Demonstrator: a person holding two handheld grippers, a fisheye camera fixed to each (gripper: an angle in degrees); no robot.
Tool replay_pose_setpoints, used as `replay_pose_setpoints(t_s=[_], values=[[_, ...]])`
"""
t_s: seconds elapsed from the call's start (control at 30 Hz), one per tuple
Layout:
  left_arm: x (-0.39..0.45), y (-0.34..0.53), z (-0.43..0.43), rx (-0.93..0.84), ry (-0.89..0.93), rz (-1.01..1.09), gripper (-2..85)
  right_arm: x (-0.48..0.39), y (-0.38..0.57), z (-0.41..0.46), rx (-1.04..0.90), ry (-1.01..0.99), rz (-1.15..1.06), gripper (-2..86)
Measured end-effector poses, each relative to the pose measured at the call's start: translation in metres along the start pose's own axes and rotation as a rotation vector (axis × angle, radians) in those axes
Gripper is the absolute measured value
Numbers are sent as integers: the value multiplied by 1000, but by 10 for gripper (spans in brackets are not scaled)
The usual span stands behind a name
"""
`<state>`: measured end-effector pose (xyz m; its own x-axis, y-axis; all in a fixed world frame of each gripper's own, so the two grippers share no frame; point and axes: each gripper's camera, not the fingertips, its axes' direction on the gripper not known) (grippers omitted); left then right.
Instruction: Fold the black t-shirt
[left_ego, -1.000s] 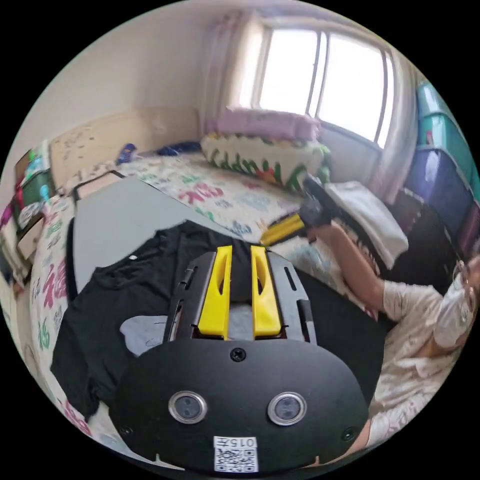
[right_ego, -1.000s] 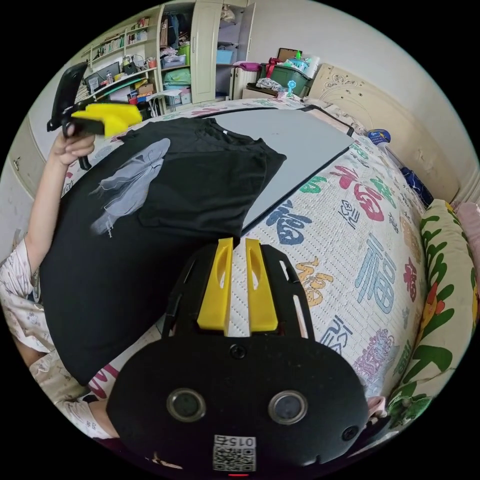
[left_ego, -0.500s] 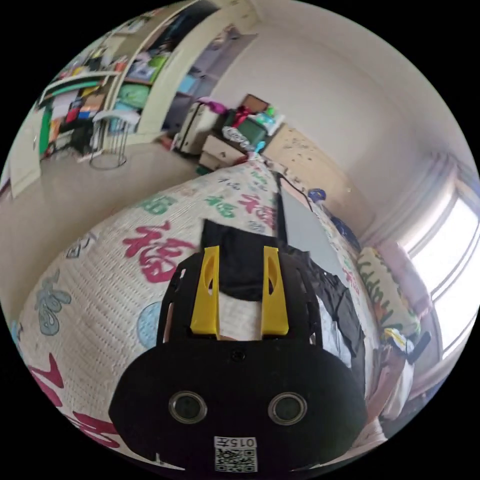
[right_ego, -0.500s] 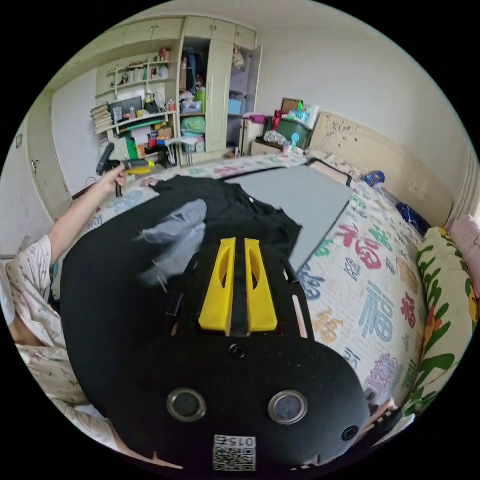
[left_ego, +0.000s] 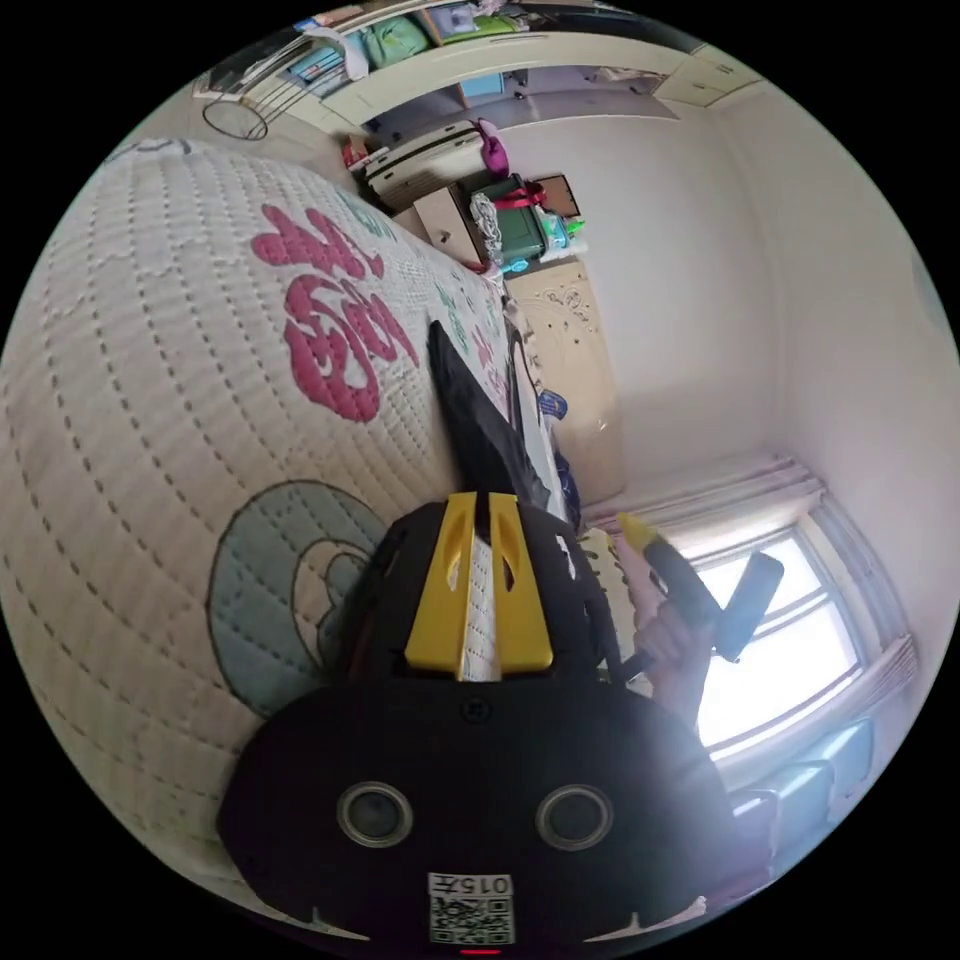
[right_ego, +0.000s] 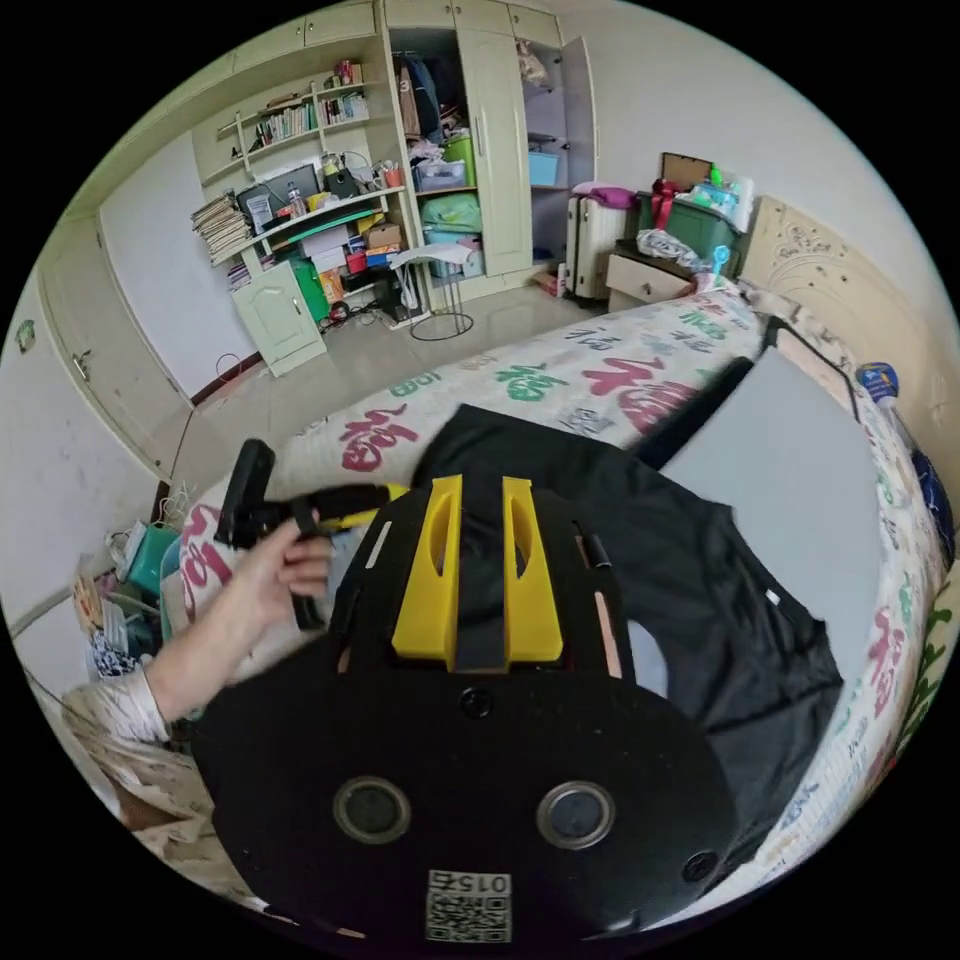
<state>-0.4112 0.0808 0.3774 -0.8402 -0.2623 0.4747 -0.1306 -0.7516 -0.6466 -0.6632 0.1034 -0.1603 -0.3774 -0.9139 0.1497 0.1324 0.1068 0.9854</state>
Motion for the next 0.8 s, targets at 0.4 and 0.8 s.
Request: replay_pose_setpoints(t_s=[0.4,0.8], values=[[-12,46,-53,39,83,-92,-1,10,-84,333,-272,312,45,72],[37,236,-52,-34,-58,636,-4,186,122,62,133,296,236,-5]])
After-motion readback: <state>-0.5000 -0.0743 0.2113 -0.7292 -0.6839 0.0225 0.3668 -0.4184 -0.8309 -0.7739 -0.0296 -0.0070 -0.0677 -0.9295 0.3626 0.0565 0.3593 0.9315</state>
